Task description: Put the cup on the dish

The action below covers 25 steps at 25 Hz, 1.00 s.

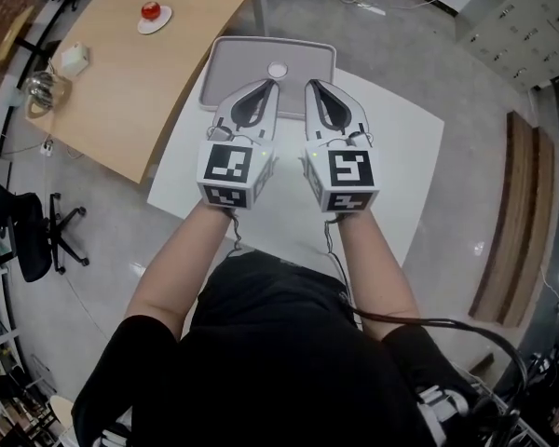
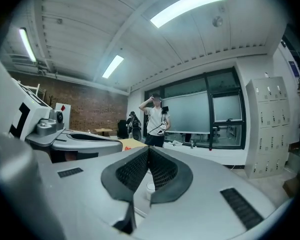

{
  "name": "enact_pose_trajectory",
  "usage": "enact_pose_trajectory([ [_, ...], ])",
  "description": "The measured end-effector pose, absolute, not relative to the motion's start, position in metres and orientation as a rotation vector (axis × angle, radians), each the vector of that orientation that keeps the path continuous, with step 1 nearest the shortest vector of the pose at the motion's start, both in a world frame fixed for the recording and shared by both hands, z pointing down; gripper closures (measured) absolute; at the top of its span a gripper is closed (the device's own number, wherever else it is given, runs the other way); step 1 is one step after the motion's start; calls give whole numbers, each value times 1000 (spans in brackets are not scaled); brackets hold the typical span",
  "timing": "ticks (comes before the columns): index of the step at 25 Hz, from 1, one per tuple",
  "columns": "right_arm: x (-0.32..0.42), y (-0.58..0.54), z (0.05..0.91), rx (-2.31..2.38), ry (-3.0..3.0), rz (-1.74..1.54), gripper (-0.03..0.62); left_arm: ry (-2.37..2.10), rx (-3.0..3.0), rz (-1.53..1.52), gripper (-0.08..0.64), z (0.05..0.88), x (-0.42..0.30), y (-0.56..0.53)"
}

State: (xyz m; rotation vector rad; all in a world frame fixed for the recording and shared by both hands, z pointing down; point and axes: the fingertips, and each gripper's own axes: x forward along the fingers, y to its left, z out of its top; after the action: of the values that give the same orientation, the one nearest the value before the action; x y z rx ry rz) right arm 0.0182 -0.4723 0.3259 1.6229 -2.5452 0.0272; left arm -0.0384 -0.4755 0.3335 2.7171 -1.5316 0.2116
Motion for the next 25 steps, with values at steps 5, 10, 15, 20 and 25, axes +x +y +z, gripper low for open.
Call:
enact_pose_trajectory([
  [5, 34, -421, 298, 1650, -2591, 3, 578, -1520, 2760, 173, 552, 302, -14, -424],
  [10, 54, -364, 275, 1681, -2600, -40, 578, -1518, 2812, 130, 552, 278, 4, -369],
  [15, 65, -318, 264, 1652, -2673, -93, 578, -1471, 2795, 96, 552, 272, 17, -323],
  [20, 80, -291, 257, 1702, -2638, -73, 580, -1491, 2755, 61, 552, 264, 26, -290],
  [25, 91, -270, 251, 1697, -2645, -110, 580, -1502, 2781, 72, 552, 262, 37, -271],
])
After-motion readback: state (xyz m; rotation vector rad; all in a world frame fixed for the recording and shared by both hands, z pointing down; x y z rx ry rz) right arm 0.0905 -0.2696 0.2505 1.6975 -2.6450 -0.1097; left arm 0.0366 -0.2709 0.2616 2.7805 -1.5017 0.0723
